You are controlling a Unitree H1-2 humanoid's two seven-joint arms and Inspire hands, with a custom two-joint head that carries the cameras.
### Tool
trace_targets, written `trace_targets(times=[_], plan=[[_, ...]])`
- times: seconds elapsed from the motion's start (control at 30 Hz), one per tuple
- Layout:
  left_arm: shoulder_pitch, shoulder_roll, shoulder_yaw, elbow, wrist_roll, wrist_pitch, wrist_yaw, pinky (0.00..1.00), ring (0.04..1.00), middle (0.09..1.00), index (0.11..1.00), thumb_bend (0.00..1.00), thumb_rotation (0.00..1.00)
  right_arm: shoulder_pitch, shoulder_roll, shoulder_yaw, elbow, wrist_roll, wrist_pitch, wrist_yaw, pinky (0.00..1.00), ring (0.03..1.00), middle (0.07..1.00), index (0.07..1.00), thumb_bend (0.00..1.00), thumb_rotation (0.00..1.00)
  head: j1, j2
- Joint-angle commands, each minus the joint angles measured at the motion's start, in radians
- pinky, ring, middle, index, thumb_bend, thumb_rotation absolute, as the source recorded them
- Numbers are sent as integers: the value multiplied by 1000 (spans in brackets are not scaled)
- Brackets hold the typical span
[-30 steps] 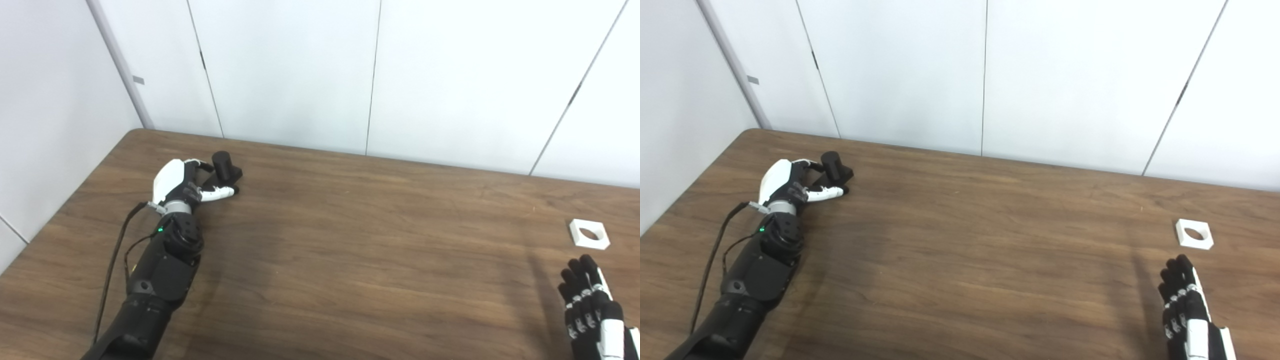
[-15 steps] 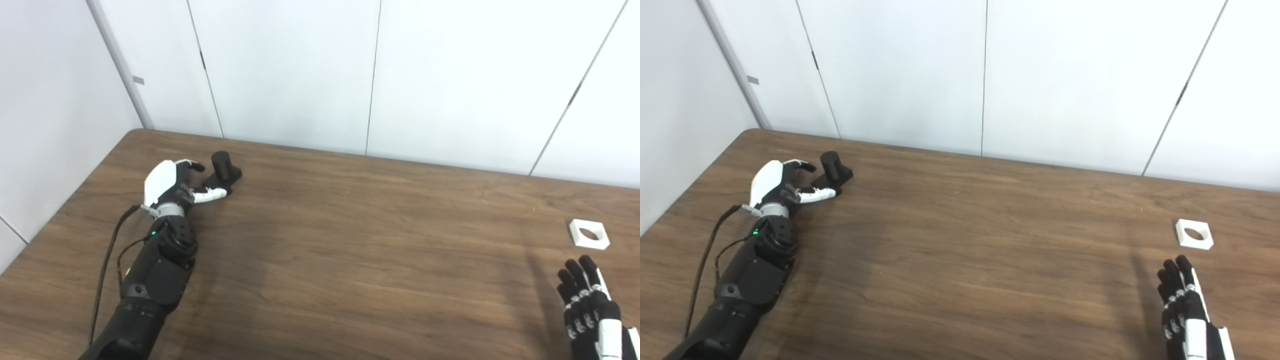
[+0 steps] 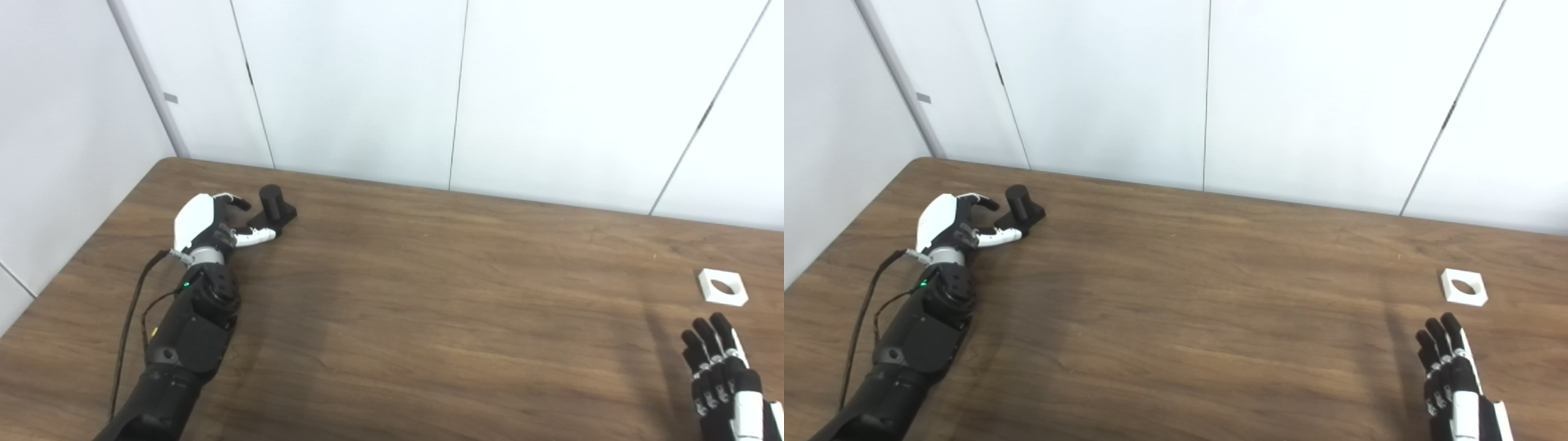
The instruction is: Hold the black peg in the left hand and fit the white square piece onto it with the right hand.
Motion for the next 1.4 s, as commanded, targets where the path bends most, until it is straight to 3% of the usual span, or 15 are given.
trace_targets(times=[0.0,0.63,0.93,1.07,1.1,1.13,1.2,1.37], plan=[[-24,11,-5,2,-7,-1,-6,887,926,873,660,862,242,78,3,3,-17,0,-9,-5,991,949,955,967,510,928,1,1],[-65,43,-75,41,39,74,-59,906,919,852,637,842,291,75,11,7,-37,4,7,-16,994,946,949,960,488,914,-3,4],[-75,39,-64,51,23,88,-77,861,890,831,620,834,219,75,14,10,-43,-8,11,-24,1000,953,949,957,467,929,-5,7],[-75,38,-62,53,14,80,-80,836,877,818,575,823,159,75,13,10,-46,-4,12,-24,1000,955,954,965,463,938,-4,8],[-74,40,-65,51,15,79,-83,788,846,793,523,647,104,74,13,10,-45,1,11,-22,1000,955,958,970,456,937,-4,8],[-74,41,-67,50,16,78,-85,763,829,777,505,588,83,74,13,9,-45,4,11,-21,1000,956,959,972,455,936,-4,8],[-72,38,-63,47,8,77,-89,717,794,738,487,538,60,72,12,9,-47,7,12,-21,1000,958,961,977,462,932,-5,8],[-69,41,-69,44,6,70,-95,663,773,716,483,523,46,71,13,9,-47,5,11,-23,1000,958,957,972,466,926,-5,8]])
